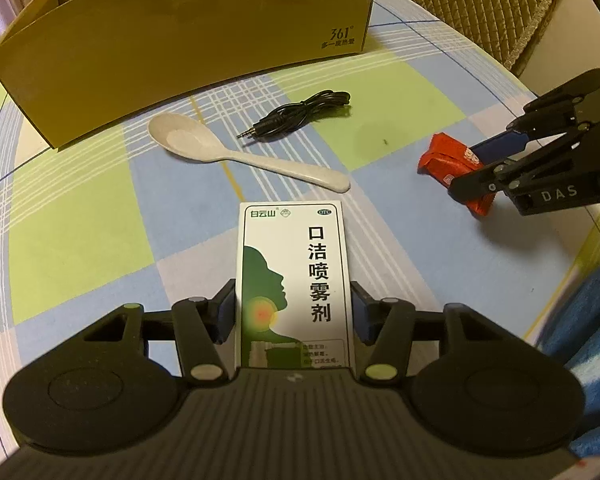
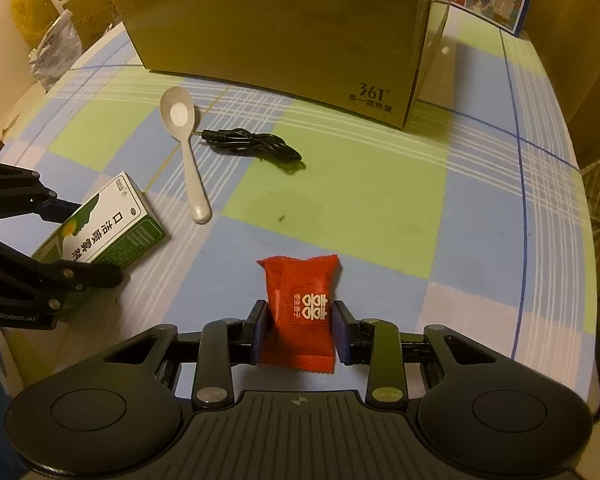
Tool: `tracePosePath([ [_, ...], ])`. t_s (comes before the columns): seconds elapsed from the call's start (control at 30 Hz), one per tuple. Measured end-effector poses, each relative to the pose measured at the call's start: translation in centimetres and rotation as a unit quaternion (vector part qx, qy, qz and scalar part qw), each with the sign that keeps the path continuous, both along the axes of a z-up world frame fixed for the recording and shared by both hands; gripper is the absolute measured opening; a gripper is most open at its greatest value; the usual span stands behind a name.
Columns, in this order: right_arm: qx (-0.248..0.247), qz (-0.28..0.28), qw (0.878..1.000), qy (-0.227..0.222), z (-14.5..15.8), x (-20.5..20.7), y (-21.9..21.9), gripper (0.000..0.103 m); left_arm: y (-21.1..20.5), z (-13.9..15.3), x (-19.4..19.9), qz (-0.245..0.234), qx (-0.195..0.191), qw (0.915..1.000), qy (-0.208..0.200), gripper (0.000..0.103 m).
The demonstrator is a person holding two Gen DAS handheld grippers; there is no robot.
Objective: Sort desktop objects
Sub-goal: 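Lift the spray box and red packet off the table with both tools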
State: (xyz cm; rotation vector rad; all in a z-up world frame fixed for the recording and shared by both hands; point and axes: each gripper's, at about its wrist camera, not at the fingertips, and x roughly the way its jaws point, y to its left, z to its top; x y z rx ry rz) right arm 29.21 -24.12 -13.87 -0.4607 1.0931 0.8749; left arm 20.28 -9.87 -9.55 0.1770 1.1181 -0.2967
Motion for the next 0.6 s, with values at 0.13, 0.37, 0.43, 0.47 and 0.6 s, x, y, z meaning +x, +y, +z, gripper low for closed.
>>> tracePosePath([
  [0.13,0.003,0.001,1.0,0.002,0.02,0.03,-0.11,0.031,0.01,-0.02,-0.03,-0.001,0.001,1.0,0.0,0.051],
  [0.37,0.004,0.001,1.0,0.005,-0.06,-0.1,-0.1,0.046,-0.01,-0.04,0.0,0.0,0.004,1.0,0.001,0.052],
  [0.43,0.003,0.002,1.0,0.005,-0.07,-0.11,-0.06,0.047,-0.03,-0.02,-0.03,0.0,0.006,1.0,-0.001,0.052],
  [0.47,0.003,0.003,1.0,0.005,-0.09,-0.15,-0.03,0.047,0.01,-0.03,-0.02,0.001,0.005,1.0,-0.001,0.052],
  [0.6,-0.001,0.008,1.0,0.001,-0.09,-0.28,0.19,0.047,0.15,-0.1,0.07,0.003,0.002,1.0,0.001,0.052],
])
